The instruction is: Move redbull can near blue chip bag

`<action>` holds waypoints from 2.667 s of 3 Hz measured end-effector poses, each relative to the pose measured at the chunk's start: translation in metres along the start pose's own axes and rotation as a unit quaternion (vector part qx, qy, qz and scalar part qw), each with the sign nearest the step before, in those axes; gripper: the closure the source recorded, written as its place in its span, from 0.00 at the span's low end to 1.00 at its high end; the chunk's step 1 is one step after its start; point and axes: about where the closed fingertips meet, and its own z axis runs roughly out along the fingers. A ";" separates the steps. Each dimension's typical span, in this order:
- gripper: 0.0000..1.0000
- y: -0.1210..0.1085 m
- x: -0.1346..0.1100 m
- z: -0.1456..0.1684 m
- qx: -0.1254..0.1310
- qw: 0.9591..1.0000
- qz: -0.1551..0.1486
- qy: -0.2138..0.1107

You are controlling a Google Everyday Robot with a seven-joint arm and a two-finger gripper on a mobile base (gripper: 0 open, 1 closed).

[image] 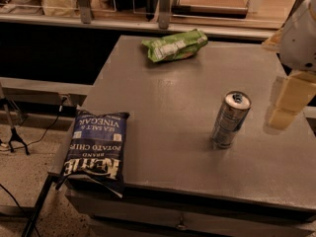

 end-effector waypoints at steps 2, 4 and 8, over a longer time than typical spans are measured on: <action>0.00 0.011 -0.037 0.030 -0.026 0.997 -0.069 0.013; 0.00 0.007 -0.040 0.061 -0.045 0.996 -0.077 0.031; 0.90 0.004 -0.045 0.061 -0.035 0.996 -0.079 0.027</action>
Offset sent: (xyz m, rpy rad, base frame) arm 0.0095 0.0625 -0.0463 -0.1038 0.0800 0.1991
